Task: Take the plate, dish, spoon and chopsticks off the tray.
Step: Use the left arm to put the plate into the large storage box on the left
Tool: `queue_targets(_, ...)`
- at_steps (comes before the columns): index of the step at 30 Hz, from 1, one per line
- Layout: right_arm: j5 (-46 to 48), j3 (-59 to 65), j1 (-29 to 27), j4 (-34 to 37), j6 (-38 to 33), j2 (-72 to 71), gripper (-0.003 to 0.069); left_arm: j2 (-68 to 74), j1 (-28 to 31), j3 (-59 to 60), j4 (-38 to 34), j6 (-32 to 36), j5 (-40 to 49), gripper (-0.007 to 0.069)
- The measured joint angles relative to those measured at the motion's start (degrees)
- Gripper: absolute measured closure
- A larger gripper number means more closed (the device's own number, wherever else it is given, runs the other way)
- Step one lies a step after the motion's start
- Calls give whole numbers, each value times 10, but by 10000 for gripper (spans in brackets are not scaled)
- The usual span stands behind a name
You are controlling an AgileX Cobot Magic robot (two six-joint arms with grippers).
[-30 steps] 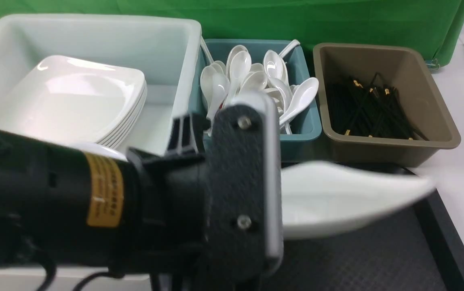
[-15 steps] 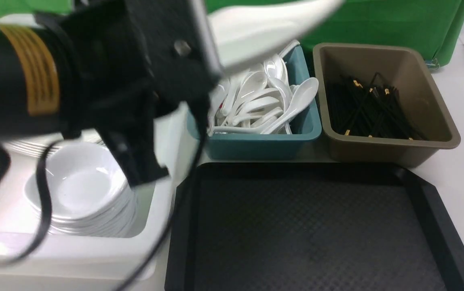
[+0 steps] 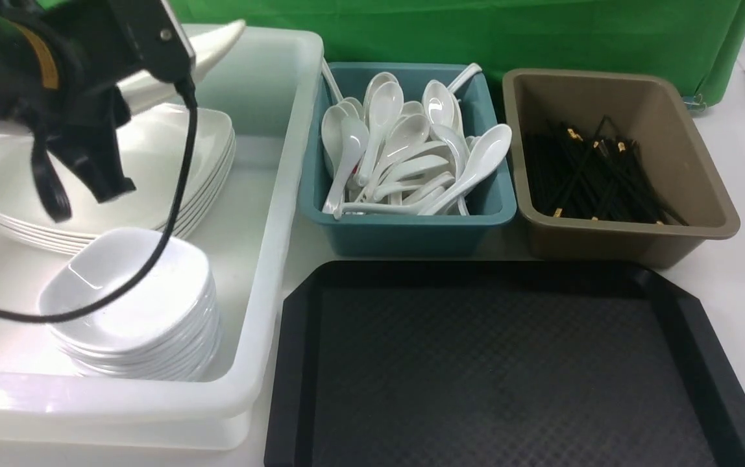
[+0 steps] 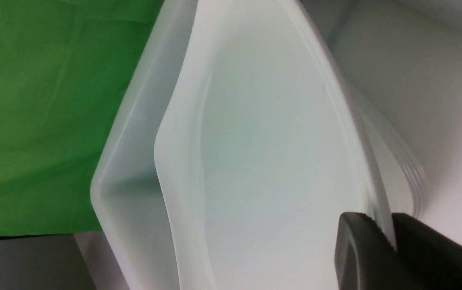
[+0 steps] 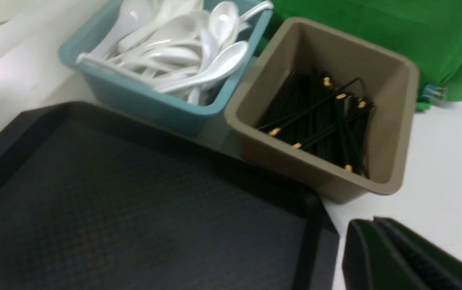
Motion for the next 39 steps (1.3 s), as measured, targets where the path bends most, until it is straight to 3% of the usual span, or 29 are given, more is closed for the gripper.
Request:
queue_targets(12, -1, 0, 0, 25, -8, 0, 638, 133, 54, -1, 29, 35, -45, 600)
queue_targets(19, -1, 0, 0, 29, -8, 0, 638, 153, 57, -1, 52, 42, -57, 587)
queue_targets(34, -1, 0, 0, 31, -8, 0, 638, 136, 57, -1, -44, 42, -58, 155)
queue_targets(39, -1, 0, 0, 31, -8, 0, 638, 101, 57, -1, -87, 42, -44, 65)
